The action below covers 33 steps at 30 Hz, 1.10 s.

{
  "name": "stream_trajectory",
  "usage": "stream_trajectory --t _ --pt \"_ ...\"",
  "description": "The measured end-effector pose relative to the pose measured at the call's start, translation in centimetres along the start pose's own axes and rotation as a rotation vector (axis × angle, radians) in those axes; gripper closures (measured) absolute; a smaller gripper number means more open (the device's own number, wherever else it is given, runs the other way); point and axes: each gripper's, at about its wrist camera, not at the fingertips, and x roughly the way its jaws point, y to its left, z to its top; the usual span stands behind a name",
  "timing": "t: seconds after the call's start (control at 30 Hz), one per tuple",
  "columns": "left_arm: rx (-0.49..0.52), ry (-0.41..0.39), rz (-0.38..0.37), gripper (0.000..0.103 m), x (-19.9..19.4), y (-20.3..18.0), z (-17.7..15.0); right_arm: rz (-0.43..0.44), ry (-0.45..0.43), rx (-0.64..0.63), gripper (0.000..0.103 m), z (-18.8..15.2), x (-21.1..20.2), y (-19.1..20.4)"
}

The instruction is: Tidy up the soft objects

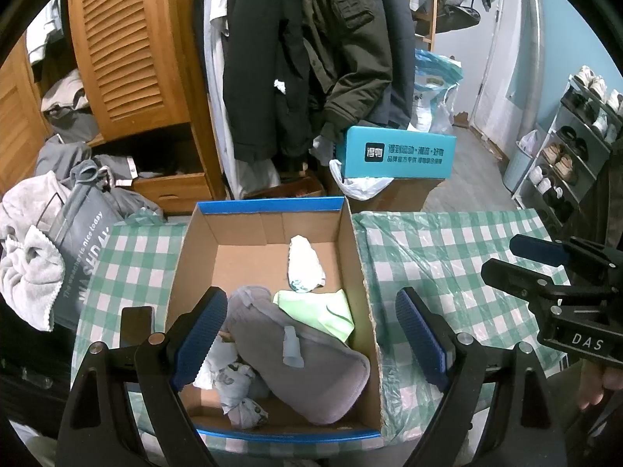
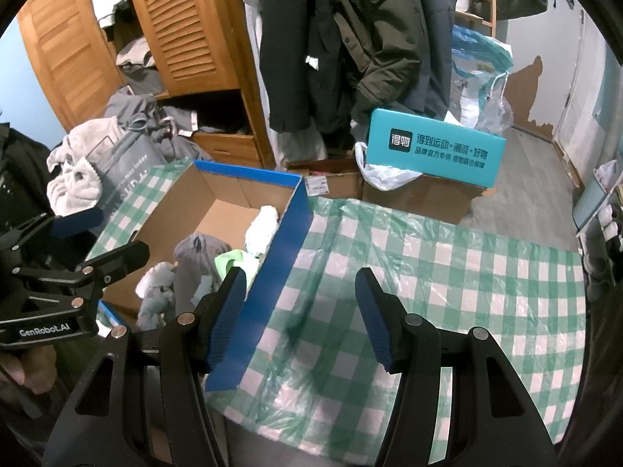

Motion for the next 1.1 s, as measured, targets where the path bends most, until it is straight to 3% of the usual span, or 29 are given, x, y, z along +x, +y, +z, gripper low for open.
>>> stream_trajectory --t 1.1 --pt "-0.017 0.003 -0.018 0.013 -0.23 -0.21 0.26 -0.003 0.007 -0.002 0.046 -0.23 0.04 -0.12"
